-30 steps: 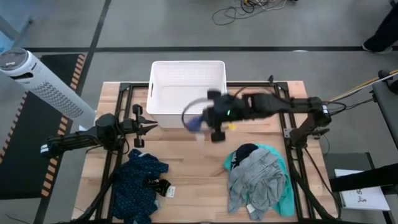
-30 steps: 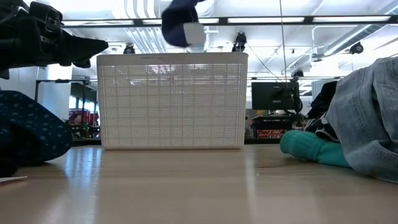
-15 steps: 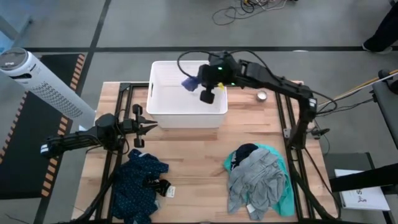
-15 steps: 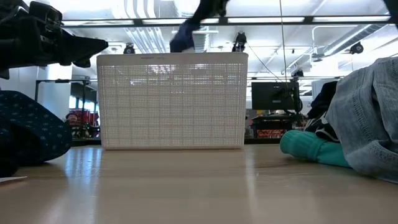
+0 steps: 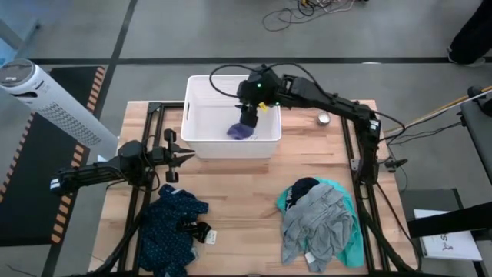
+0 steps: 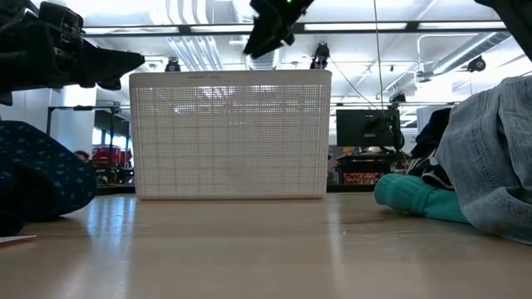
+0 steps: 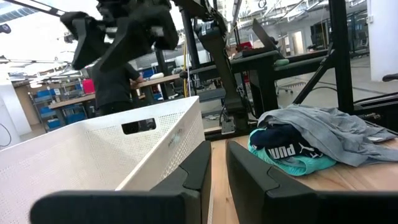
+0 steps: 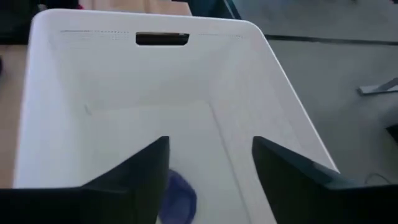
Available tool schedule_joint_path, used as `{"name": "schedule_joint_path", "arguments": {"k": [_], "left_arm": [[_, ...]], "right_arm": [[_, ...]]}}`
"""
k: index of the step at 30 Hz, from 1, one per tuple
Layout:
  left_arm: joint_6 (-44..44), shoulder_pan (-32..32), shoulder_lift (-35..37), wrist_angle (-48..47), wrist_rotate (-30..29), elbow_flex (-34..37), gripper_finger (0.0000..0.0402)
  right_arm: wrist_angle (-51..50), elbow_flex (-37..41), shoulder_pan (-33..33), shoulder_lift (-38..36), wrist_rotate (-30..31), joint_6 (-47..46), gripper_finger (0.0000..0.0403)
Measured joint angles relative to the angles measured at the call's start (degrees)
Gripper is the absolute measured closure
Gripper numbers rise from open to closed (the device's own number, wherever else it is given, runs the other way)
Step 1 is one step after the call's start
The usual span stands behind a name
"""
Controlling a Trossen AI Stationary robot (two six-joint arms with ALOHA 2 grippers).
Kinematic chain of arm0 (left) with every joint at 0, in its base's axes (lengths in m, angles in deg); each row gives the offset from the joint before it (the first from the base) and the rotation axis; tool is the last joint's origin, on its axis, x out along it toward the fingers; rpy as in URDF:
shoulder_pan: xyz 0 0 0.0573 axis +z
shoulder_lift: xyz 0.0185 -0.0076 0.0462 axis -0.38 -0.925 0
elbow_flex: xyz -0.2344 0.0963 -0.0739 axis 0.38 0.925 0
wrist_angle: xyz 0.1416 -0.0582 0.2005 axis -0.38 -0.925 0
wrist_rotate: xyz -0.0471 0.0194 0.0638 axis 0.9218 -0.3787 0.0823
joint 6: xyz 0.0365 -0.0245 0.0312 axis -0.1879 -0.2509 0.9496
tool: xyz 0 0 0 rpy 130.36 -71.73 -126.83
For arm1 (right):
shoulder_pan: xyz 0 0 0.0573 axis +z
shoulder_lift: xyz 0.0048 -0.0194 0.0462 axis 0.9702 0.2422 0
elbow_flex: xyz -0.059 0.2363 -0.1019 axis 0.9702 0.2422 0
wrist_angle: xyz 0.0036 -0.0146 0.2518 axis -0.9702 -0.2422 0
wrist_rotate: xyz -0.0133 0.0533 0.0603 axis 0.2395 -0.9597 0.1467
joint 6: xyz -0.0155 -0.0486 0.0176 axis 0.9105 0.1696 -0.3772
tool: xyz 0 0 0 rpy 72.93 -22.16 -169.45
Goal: Sort clothes
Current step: Put the gray shirt into the white laundry bin
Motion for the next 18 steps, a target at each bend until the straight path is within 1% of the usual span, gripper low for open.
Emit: {"name": "schedule_joint_path", "arguments": {"k": [2,4,8,11,12,13,16,18], "left_arm": [[0.0,0.0,0.0,0.0,0.0,0.0,0.0364],[0.0,0.0,0.0,-0.1,0.0,0.0,0.0364],[0.0,0.0,0.0,-0.1,0.0,0.0,0.0364],[0.0,0.0,0.0,-0.1,0.0,0.0,0.0364],[0.0,0.0,0.0,-0.1,0.0,0.0,0.0364],[0.0,0.0,0.0,-0.1,0.0,0.0,0.0364],[0.0,0.0,-0.2,-0.3,0.0,0.0,0.0364],[0.0,0.0,-0.5,-0.4,0.0,0.0,0.0364]], "right_arm": [[-6.2,-3.5,0.5,-0.6,-0.1,-0.1,0.0173],[-15.5,-7.5,1.3,-1.1,-0.1,-0.1,0.018],[-32.8,-13.4,4.6,-1.3,-0.1,-2.3,0.022],[-40.9,-12.9,8.5,-2.9,-0.4,-4.4,0.0251],[-42.5,-12.6,10.0,-3.4,-0.6,-6.0,0.026],[-42.0,-11.8,11.6,-3.9,-0.8,-8.1,0.0268],[-42.3,-7.6,16.4,-7.2,-5.4,-11.9,0.0285],[-41.6,-4.8,19.8,-9.4,-5.5,-15.3,0.0289]]}}
